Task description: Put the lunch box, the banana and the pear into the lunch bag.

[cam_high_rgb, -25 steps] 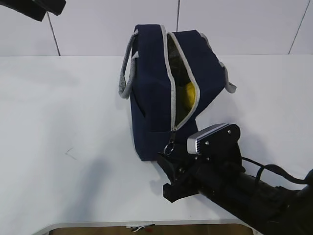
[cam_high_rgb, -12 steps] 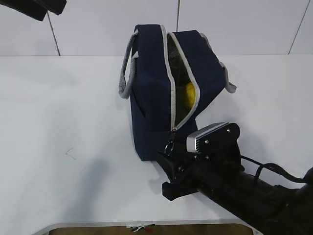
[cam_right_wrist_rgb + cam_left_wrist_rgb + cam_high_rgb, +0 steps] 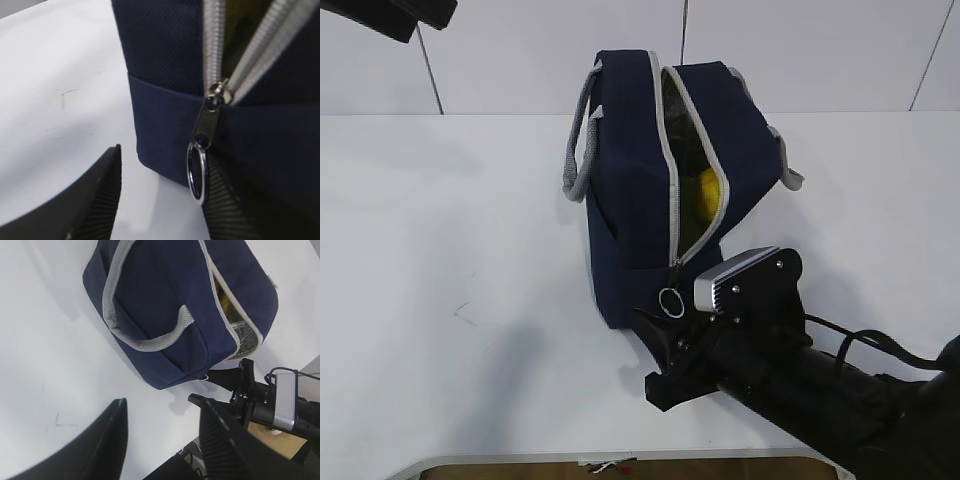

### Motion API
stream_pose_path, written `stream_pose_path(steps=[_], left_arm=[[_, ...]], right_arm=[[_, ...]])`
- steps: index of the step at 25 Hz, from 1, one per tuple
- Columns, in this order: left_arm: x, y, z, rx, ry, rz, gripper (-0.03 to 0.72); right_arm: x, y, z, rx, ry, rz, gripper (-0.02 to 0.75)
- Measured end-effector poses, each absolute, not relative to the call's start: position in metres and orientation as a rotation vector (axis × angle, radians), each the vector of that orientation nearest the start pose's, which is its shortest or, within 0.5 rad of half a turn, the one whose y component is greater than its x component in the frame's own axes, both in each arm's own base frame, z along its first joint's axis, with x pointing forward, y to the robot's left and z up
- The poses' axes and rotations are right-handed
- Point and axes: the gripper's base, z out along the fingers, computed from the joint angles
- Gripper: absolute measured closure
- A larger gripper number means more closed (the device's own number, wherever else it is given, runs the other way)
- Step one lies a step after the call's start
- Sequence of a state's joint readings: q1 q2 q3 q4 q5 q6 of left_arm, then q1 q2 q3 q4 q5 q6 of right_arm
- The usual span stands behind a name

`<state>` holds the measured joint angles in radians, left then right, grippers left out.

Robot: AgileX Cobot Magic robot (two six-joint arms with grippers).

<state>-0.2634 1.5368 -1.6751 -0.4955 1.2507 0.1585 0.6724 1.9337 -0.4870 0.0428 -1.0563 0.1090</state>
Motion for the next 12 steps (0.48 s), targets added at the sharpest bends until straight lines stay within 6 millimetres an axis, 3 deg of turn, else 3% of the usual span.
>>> stream_pose_path(steps=[12], left_arm=[[0.2918, -0.1212, 0.4163, 0.501, 2.495, -0.704, 0.342]], right_arm=[[0.2353, 0.1825, 0.1058, -0.479, 1.843, 0.512, 0.332]])
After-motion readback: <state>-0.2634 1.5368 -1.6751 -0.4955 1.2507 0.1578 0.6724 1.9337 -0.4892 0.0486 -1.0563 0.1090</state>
